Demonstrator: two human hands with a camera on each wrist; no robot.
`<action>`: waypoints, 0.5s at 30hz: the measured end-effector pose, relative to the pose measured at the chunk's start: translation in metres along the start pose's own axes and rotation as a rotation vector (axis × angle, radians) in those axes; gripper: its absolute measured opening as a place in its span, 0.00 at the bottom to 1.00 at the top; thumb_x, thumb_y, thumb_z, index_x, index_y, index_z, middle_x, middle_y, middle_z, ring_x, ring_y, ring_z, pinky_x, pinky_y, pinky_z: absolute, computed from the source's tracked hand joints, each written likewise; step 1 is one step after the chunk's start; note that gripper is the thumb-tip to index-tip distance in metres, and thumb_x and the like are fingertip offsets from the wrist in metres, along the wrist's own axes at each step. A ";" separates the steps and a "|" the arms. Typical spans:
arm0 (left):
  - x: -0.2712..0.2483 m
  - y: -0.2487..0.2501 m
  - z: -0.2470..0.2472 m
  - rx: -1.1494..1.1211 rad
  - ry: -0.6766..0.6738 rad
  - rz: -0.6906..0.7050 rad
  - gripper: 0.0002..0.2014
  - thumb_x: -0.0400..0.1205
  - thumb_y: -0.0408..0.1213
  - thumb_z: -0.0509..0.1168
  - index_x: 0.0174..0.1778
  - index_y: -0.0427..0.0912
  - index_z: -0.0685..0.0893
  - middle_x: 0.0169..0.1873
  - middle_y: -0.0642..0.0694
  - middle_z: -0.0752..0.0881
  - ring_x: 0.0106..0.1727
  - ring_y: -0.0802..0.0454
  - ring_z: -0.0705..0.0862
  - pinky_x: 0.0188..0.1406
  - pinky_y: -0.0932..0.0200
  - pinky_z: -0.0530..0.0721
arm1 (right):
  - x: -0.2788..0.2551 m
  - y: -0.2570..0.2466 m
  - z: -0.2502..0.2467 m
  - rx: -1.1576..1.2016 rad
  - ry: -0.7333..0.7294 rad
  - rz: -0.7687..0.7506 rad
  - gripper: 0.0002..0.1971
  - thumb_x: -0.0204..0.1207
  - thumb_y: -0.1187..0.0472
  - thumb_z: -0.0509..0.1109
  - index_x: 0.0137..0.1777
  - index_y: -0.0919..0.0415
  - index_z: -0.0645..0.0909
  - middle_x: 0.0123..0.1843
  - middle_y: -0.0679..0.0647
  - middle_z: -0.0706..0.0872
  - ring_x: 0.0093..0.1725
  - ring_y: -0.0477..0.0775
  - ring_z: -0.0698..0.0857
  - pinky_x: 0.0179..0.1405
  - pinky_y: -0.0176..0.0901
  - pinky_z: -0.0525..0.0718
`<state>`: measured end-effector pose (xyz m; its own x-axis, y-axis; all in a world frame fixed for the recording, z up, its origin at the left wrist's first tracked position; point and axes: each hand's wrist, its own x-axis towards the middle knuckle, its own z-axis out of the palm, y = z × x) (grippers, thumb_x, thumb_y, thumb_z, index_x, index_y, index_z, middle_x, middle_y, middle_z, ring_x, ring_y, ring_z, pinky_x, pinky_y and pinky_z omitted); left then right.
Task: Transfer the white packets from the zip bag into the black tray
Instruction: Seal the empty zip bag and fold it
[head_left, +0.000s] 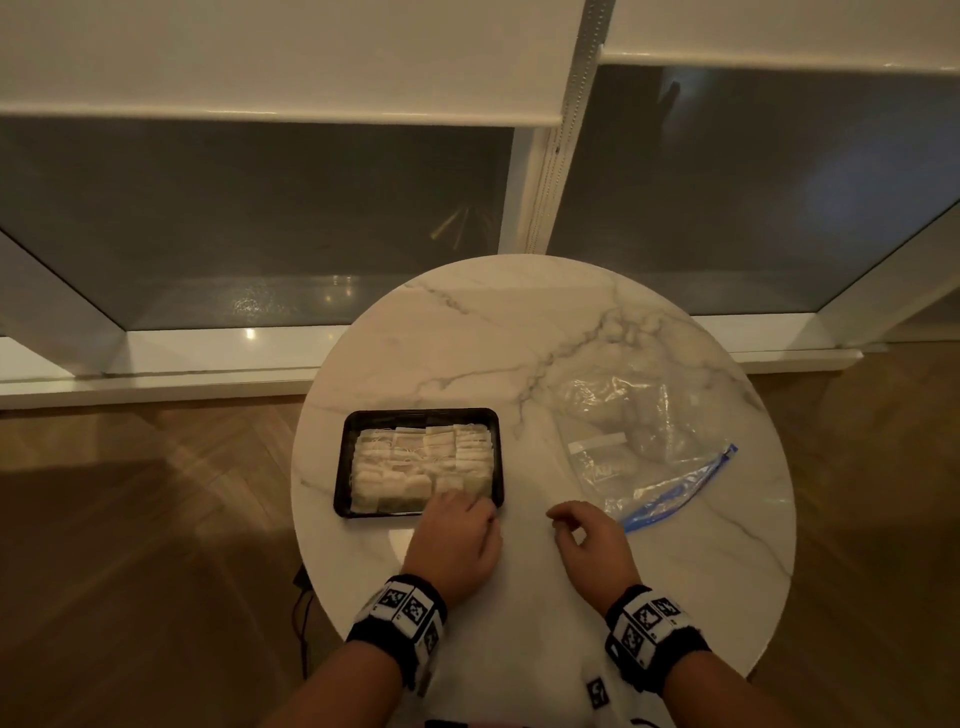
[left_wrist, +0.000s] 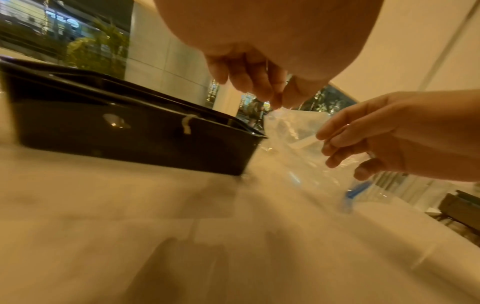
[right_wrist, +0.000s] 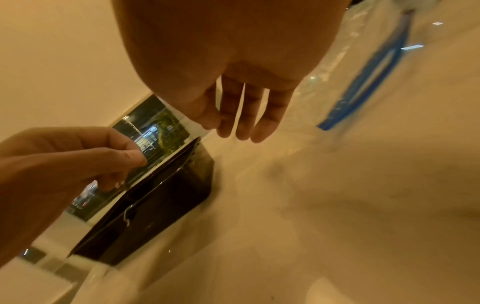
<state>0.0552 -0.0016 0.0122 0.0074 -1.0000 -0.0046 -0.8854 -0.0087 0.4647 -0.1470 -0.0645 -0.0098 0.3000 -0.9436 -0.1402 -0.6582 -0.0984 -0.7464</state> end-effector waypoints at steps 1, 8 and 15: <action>0.003 0.014 0.005 -0.032 -0.063 0.023 0.09 0.83 0.44 0.60 0.43 0.46 0.81 0.38 0.48 0.83 0.41 0.49 0.79 0.45 0.54 0.73 | -0.002 0.006 -0.008 0.050 0.032 0.066 0.12 0.77 0.69 0.70 0.48 0.50 0.86 0.45 0.40 0.87 0.48 0.35 0.84 0.47 0.22 0.76; 0.030 0.090 0.065 -0.326 -0.431 -0.412 0.15 0.86 0.48 0.58 0.56 0.43 0.86 0.54 0.44 0.88 0.55 0.45 0.85 0.52 0.57 0.80 | -0.006 0.066 -0.069 0.236 0.086 0.404 0.09 0.77 0.68 0.69 0.51 0.55 0.86 0.46 0.50 0.88 0.47 0.51 0.86 0.46 0.39 0.82; 0.066 0.135 0.113 -0.787 -0.348 -0.837 0.23 0.81 0.62 0.62 0.48 0.44 0.85 0.45 0.45 0.90 0.39 0.47 0.85 0.46 0.50 0.86 | -0.010 0.127 -0.107 0.301 -0.101 0.521 0.08 0.75 0.65 0.69 0.49 0.52 0.85 0.43 0.56 0.89 0.37 0.52 0.85 0.34 0.43 0.82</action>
<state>-0.1161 -0.0683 -0.0256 0.2112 -0.6313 -0.7463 -0.1383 -0.7751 0.6165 -0.3076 -0.1013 -0.0340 0.0647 -0.8076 -0.5861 -0.5164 0.4755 -0.7122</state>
